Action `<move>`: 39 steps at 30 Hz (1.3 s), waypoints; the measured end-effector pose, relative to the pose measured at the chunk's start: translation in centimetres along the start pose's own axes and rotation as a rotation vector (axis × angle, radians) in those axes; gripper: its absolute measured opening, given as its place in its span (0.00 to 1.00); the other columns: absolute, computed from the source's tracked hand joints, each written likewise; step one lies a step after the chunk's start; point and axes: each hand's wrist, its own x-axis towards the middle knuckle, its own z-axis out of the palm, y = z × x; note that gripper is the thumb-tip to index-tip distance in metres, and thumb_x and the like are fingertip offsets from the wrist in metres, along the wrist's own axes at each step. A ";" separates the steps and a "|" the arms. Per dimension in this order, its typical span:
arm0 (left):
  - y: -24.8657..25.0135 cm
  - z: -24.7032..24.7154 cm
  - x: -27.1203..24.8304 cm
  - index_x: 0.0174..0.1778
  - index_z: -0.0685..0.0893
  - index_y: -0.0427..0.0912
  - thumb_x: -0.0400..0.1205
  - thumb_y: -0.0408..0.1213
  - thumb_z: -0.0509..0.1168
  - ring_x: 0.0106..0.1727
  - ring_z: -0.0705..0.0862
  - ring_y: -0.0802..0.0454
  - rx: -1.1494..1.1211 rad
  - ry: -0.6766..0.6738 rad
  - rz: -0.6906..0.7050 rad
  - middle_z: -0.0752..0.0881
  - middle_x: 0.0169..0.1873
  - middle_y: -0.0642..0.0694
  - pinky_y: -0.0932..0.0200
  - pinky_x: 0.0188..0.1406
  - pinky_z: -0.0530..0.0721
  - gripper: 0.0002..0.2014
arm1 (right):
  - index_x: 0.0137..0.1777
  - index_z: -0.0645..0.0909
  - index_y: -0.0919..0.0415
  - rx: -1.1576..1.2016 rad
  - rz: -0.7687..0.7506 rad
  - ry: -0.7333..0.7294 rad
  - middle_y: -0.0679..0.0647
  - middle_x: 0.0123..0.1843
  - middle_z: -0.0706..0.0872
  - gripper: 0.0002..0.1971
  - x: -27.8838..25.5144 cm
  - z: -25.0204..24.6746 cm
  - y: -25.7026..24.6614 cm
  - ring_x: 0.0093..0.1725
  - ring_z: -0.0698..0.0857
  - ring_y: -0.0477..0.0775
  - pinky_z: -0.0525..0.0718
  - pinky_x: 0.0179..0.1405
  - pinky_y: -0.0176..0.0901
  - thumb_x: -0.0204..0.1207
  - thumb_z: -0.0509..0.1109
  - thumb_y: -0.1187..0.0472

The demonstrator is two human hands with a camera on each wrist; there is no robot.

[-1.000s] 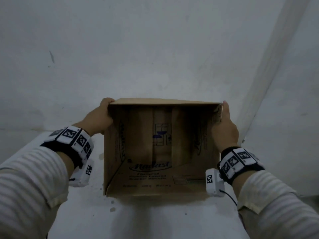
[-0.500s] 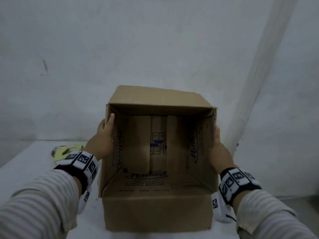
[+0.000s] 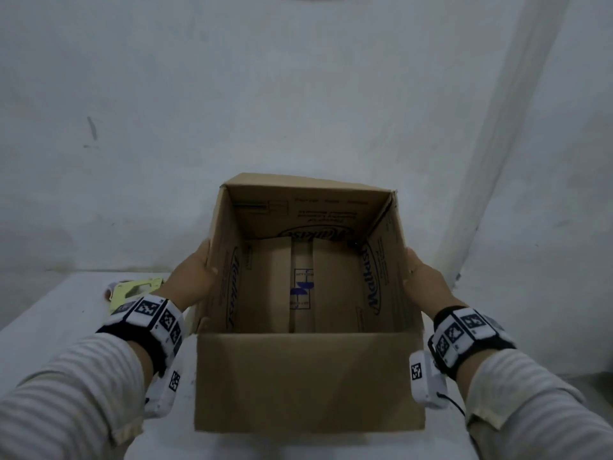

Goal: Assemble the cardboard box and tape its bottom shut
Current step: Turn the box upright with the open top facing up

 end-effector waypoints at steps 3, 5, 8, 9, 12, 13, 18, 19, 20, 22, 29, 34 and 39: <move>-1.1 1.0 -1.0 0.77 0.59 0.48 0.83 0.31 0.57 0.46 0.81 0.41 -0.083 -0.140 -0.078 0.79 0.57 0.39 0.48 0.45 0.81 0.27 | 0.84 0.36 0.48 -0.038 0.052 -0.070 0.68 0.67 0.80 0.42 -1.2 1.5 0.9 0.59 0.84 0.65 0.81 0.58 0.48 0.77 0.57 0.69; -1.2 1.5 -1.3 0.76 0.62 0.46 0.84 0.33 0.56 0.43 0.80 0.39 -0.095 -0.157 -0.157 0.79 0.51 0.39 0.50 0.39 0.80 0.23 | 0.83 0.32 0.47 -0.023 0.071 -0.077 0.67 0.66 0.82 0.43 -2.2 2.1 1.0 0.57 0.85 0.65 0.83 0.59 0.51 0.78 0.56 0.69; -0.8 1.7 -1.0 0.74 0.68 0.41 0.84 0.32 0.56 0.40 0.77 0.43 -0.078 -0.124 -0.201 0.78 0.47 0.39 0.55 0.36 0.76 0.20 | 0.85 0.37 0.53 0.011 0.086 -0.048 0.69 0.68 0.81 0.40 -2.5 2.2 0.6 0.62 0.83 0.67 0.79 0.63 0.51 0.79 0.54 0.75; -0.4 1.6 -1.0 0.71 0.71 0.40 0.84 0.33 0.56 0.40 0.78 0.43 -0.072 -0.109 -0.205 0.79 0.46 0.40 0.55 0.36 0.77 0.18 | 0.85 0.39 0.53 0.015 0.097 -0.036 0.69 0.70 0.79 0.40 -2.5 1.9 0.4 0.64 0.82 0.67 0.78 0.65 0.50 0.78 0.54 0.75; 1.0 1.5 -1.3 0.59 0.76 0.39 0.84 0.36 0.55 0.34 0.78 0.44 -0.074 -0.114 -0.216 0.79 0.36 0.42 0.55 0.29 0.81 0.10 | 0.85 0.48 0.50 0.031 0.099 -0.004 0.67 0.73 0.76 0.37 -2.0 1.1 0.7 0.68 0.78 0.67 0.75 0.68 0.50 0.78 0.53 0.74; 1.3 1.5 -1.4 0.58 0.77 0.37 0.85 0.36 0.55 0.32 0.78 0.45 -0.074 -0.123 -0.213 0.78 0.34 0.43 0.56 0.27 0.79 0.10 | 0.84 0.52 0.49 0.039 0.104 -0.001 0.67 0.71 0.78 0.35 -2.0 0.6 0.6 0.67 0.79 0.67 0.75 0.67 0.51 0.79 0.52 0.73; 1.6 1.4 -1.1 0.58 0.77 0.37 0.86 0.37 0.51 0.36 0.76 0.44 -0.073 -0.126 -0.227 0.81 0.44 0.37 0.55 0.34 0.77 0.12 | 0.78 0.68 0.56 -0.024 0.104 0.044 0.64 0.70 0.80 0.24 -1.7 0.4 0.2 0.66 0.79 0.66 0.77 0.64 0.50 0.82 0.52 0.66; 1.5 1.3 -1.0 0.58 0.78 0.34 0.87 0.37 0.50 0.36 0.76 0.44 -0.058 -0.112 -0.228 0.81 0.47 0.35 0.54 0.35 0.75 0.14 | 0.76 0.70 0.58 -0.037 0.116 0.042 0.64 0.71 0.79 0.22 -1.7 0.6 0.0 0.67 0.79 0.66 0.76 0.64 0.49 0.82 0.53 0.65; 1.4 1.3 -0.8 0.59 0.78 0.32 0.87 0.37 0.49 0.38 0.77 0.43 -0.049 -0.094 -0.227 0.81 0.48 0.33 0.54 0.36 0.73 0.16 | 0.73 0.73 0.62 -0.044 0.120 0.038 0.65 0.70 0.80 0.20 -1.7 0.9 -0.2 0.66 0.79 0.66 0.77 0.63 0.49 0.83 0.54 0.64; 1.3 1.6 -0.7 0.61 0.78 0.29 0.88 0.36 0.47 0.49 0.80 0.36 -0.054 -0.068 -0.231 0.81 0.54 0.30 0.51 0.44 0.76 0.18 | 0.63 0.80 0.70 -0.050 0.134 0.025 0.68 0.64 0.83 0.18 -2.1 1.2 -0.6 0.62 0.80 0.67 0.78 0.59 0.49 0.84 0.54 0.62; 2.4 4.4 -1.6 0.50 0.79 0.40 0.82 0.44 0.52 0.42 0.81 0.39 -0.061 -0.103 -0.229 0.83 0.44 0.37 0.50 0.46 0.82 0.14 | 0.59 0.80 0.73 -0.047 0.223 0.121 0.68 0.61 0.84 0.16 -2.7 -0.3 1.0 0.61 0.83 0.66 0.79 0.58 0.52 0.83 0.53 0.67; 1.8 4.0 -0.9 0.63 0.80 0.29 0.86 0.32 0.50 0.59 0.81 0.35 -0.062 -0.024 -0.297 0.81 0.59 0.32 0.48 0.58 0.79 0.18 | 0.65 0.78 0.69 -0.028 0.278 0.145 0.69 0.63 0.79 0.23 -2.2 0.8 0.1 0.60 0.79 0.69 0.79 0.63 0.58 0.83 0.49 0.55; 3.1 4.8 -0.3 0.62 0.81 0.29 0.86 0.30 0.49 0.58 0.82 0.36 -0.057 0.006 -0.252 0.80 0.58 0.34 0.50 0.58 0.79 0.18 | 0.66 0.77 0.68 0.065 0.305 0.108 0.71 0.64 0.75 0.24 -1.8 1.0 1.1 0.59 0.77 0.72 0.77 0.62 0.57 0.82 0.51 0.51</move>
